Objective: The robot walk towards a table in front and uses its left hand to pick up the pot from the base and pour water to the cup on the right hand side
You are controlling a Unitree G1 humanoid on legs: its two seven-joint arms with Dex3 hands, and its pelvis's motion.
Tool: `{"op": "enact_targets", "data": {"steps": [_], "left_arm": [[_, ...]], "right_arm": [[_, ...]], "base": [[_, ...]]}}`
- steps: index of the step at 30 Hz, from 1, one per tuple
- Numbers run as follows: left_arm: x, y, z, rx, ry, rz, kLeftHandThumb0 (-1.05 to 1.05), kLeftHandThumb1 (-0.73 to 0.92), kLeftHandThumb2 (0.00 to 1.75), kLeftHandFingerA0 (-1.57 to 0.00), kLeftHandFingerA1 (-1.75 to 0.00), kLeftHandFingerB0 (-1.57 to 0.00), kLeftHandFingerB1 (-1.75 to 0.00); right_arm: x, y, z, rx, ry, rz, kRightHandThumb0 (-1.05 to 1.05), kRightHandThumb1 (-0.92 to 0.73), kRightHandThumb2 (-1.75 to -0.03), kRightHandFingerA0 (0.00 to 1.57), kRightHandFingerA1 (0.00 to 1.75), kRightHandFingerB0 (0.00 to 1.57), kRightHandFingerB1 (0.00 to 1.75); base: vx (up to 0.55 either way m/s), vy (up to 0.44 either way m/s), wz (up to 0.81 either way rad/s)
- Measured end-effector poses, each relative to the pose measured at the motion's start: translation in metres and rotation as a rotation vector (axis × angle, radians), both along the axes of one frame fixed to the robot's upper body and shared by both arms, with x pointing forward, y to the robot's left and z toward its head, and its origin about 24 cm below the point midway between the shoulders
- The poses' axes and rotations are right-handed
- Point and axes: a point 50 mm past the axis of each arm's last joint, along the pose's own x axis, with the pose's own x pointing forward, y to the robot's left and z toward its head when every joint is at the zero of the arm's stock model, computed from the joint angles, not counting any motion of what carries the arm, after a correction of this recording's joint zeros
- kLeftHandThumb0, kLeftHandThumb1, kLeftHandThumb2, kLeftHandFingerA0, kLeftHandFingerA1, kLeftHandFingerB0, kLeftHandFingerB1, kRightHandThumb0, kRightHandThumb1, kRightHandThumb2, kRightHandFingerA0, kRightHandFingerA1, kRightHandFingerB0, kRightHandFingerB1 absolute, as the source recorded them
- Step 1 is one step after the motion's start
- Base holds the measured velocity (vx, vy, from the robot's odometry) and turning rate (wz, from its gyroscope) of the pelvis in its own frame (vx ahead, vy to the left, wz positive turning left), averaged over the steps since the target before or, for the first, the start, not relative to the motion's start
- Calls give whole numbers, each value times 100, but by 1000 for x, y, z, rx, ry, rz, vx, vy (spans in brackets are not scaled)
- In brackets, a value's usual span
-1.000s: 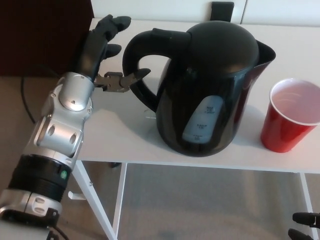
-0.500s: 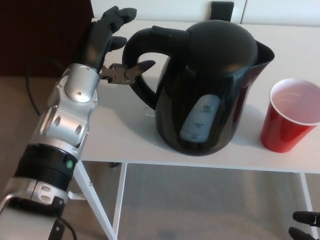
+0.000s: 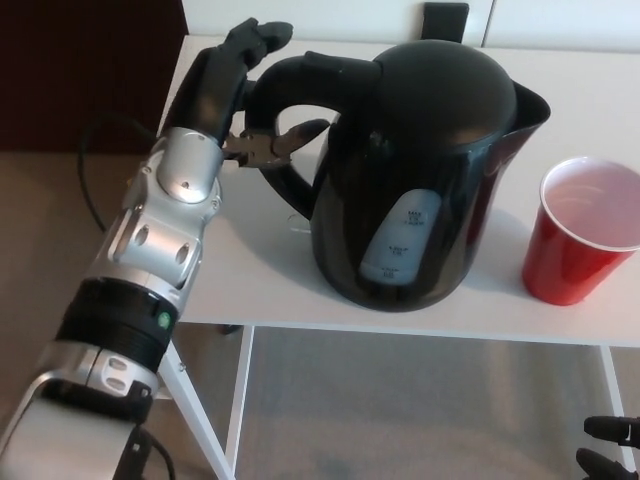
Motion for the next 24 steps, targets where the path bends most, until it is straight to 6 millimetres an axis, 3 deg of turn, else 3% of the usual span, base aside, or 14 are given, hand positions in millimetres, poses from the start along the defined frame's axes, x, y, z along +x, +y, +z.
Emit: {"op": "enact_targets", "data": {"steps": [1,2,3,4,5,6,7,8,9,10,19,20,21,24], "left_arm": [[0,-1,0,4,2,-3,-25,77,63,-118,-82,-40,-33],[1,-2,1,11,4,-11,-25,77,63,-118,-82,-40,-33],[2,-4,2,21,9,-22,-7,81,64,-105,-85,-69,-41],[4,-5,3,28,15,-30,-7,81,64,-105,-85,-69,-41],[5,-6,3,32,24,-35,-2,84,67,-96,-52,-97,-58],[7,-6,4,31,35,-39,-2,84,67,-96,-52,-97,-58],[10,-6,4,24,50,-40,-4,77,75,-105,-95,-93,-93],[12,-6,4,18,60,-40,-4,77,75,-105,-95,-93,-93],[13,-6,4,12,66,-40,-2,73,82,-101,-116,-82,-120],[13,-6,5,9,69,-40,-3,72,84,-105,-125,-81,-120],[17,-8,4,-19,75,-55,-10,79,64,-95,-129,-76,-118],[17,-8,4,-18,75,-56,-13,79,65,-96,-140,-76,-118],[17,-8,4,-19,76,-57,-19,80,63,-96,-141,-76,-110],[17,-9,4,-45,79,-62,-17,81,65,-96,-146,-76,-110]], "right_arm": [[0,0,0,0,0,0,-47,-26,-56,96,78,78,65],[0,0,0,0,-2,-1,-47,-26,-56,96,78,78,65],[1,0,0,-1,-3,-1,-46,-27,-55,99,78,79,65],[1,0,1,-2,-3,0,-46,-27,-55,99,78,79,65],[2,0,1,-3,-4,1,-56,-17,-74,91,81,70,69],[2,0,1,-4,-5,2,-56,-17,-74,91,81,70,69],[2,0,1,-5,-5,3,-48,-29,-55,96,75,75,64],[2,0,1,-5,-6,3,-48,-29,-55,96,75,75,64],[2,0,1,-6,-6,3,-58,-17,-72,91,79,72,69],[2,0,1,-6,-6,3,-58,-17,-73,88,79,72,69],[3,1,2,-10,-7,9,-61,-17,-72,89,77,70,67],[3,1,2,-11,-6,10,-54,-28,-52,94,75,76,63],[3,1,2,-11,-6,11,-63,-20,-74,85,77,70,68],[3,1,2,-15,-4,15,-56,-19,-75,86,79,68,68]], "base": [[0,0,0],[0,0,0],[0,0,0],[0,0,0],[0,0,0],[0,0,0],[0,0,0],[0,0,0],[0,0,0],[0,0,0],[0,0,0],[0,0,0],[0,0,0],[0,0,0]]}}
